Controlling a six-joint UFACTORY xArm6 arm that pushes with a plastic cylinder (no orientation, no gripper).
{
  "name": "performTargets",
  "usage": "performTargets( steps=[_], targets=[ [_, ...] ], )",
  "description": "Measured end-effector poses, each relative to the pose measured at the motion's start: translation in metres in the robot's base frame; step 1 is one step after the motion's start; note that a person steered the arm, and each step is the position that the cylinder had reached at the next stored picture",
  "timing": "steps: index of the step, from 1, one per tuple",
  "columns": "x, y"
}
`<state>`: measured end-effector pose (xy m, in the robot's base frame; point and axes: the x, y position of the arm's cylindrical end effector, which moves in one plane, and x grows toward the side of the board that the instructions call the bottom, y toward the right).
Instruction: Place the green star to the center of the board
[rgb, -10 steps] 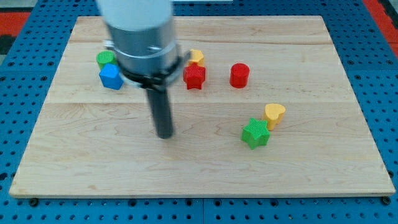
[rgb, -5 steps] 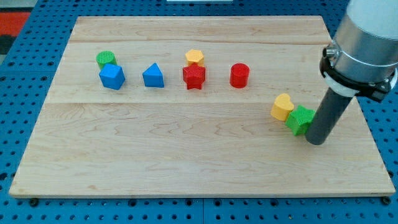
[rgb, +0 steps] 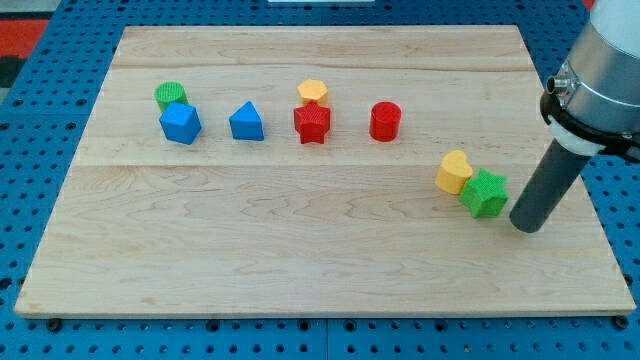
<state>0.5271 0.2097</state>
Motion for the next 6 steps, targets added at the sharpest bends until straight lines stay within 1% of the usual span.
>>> performTargets(
  steps=[3,4,5,6],
  targets=[
    [0.0,0.0],
    [-0.004,0.018],
    [-0.01,0.019],
    [-0.022,0.004]
  ],
)
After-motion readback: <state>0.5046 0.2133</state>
